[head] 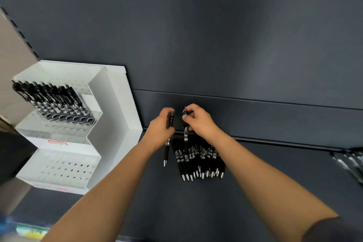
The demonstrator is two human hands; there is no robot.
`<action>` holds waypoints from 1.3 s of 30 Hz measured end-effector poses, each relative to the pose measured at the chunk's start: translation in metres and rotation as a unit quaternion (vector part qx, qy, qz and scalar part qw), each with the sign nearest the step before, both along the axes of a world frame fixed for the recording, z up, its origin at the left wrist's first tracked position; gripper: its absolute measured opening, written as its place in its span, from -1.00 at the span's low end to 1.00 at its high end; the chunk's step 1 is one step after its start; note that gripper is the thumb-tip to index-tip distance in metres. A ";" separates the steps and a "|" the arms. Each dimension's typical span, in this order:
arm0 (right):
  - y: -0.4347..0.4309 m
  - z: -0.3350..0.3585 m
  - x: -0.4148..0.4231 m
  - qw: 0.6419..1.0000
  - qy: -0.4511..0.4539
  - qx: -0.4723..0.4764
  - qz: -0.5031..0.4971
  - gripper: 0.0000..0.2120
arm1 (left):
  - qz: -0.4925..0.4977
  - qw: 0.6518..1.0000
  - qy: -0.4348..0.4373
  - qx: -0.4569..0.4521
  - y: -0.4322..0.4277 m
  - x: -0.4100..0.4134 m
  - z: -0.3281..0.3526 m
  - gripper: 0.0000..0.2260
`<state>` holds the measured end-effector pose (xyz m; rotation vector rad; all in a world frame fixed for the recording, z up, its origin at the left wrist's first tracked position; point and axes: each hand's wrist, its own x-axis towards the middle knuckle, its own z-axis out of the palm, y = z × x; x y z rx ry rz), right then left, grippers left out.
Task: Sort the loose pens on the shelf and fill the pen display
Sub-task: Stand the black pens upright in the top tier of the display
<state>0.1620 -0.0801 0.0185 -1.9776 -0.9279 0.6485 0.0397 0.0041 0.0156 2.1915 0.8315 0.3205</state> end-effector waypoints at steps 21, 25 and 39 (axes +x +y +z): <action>0.067 0.133 -0.139 0.969 -0.041 0.243 0.024 -0.89 | 0.022 0.962 -0.261 0.074 0.064 -0.130 0.130 -0.83; 0.088 0.141 -0.164 0.966 -0.044 0.255 0.007 -0.89 | 0.054 0.955 -0.256 0.139 0.092 -0.167 0.139 -0.80; 0.128 0.121 -0.193 0.978 -0.145 0.148 -0.009 -0.83 | 0.076 0.948 -0.230 0.208 0.128 -0.193 0.134 -0.84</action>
